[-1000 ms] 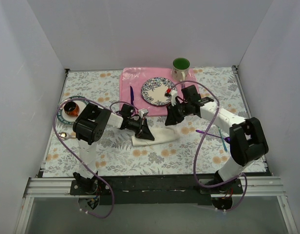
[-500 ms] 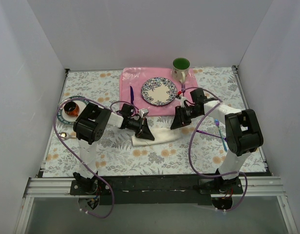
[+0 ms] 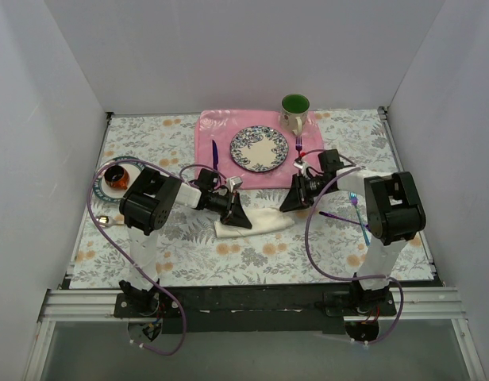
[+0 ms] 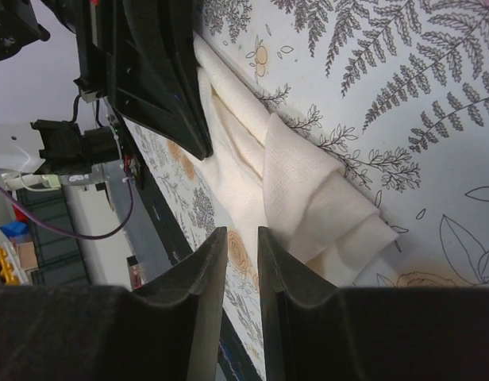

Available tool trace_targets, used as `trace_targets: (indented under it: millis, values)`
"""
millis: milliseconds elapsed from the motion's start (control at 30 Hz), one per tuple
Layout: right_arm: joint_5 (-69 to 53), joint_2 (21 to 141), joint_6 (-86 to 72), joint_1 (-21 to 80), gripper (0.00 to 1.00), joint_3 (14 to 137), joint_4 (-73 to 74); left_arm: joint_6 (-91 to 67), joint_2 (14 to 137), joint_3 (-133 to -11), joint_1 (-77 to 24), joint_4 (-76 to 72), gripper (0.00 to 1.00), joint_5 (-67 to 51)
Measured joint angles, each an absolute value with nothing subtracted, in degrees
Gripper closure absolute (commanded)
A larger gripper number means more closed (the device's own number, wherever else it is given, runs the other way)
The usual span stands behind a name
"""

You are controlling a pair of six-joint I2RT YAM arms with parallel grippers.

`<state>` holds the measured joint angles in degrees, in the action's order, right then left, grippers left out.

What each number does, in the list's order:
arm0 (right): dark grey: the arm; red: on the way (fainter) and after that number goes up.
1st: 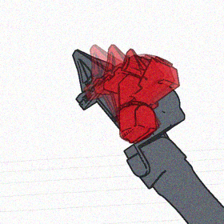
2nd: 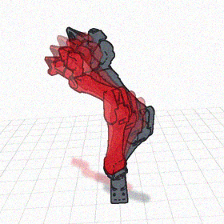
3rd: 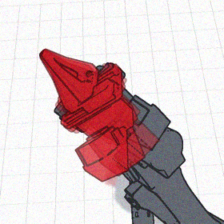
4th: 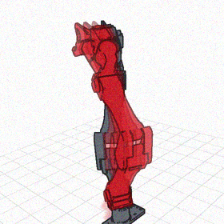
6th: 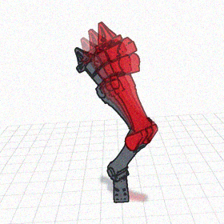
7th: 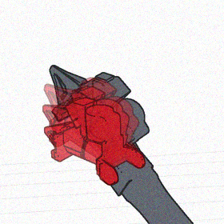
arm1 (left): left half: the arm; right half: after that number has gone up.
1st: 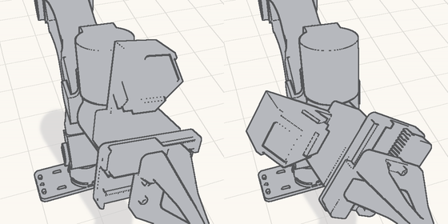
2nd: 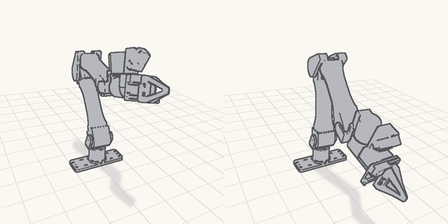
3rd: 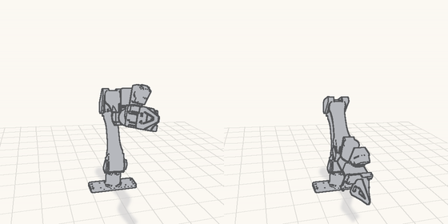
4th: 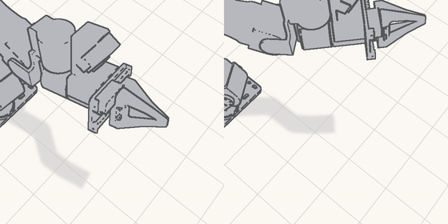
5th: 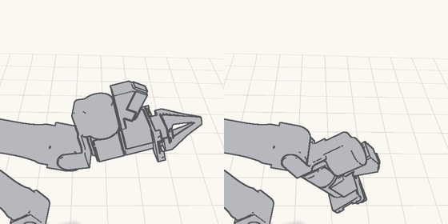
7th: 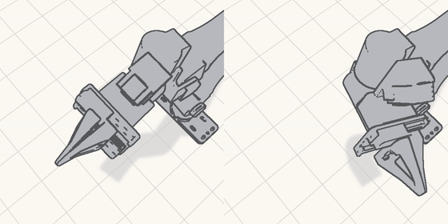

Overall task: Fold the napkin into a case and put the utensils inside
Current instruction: Stuff the top corner of the smaller-rectangle-folded napkin at the center of the board.

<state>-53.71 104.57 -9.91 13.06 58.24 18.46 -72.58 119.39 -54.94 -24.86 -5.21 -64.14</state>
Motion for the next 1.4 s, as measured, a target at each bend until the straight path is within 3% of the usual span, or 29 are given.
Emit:
trace_targets:
  millis: [967,1167,1400]
  values:
    - [-61.63,114.89,-11.55,11.05,0.72,58.39,18.35,-71.99,119.46,-54.98,-24.75,-4.91,1.00,-64.18]
    - [-66.52,105.91,-11.55,11.70,0.63,58.39,18.33,-71.79,119.48,-55.02,-24.73,-4.78,1.00,-64.29]
    - [-68.71,105.06,-14.00,12.08,0.33,58.61,14.74,-71.77,119.50,-55.05,-24.73,-4.75,1.00,-64.31]
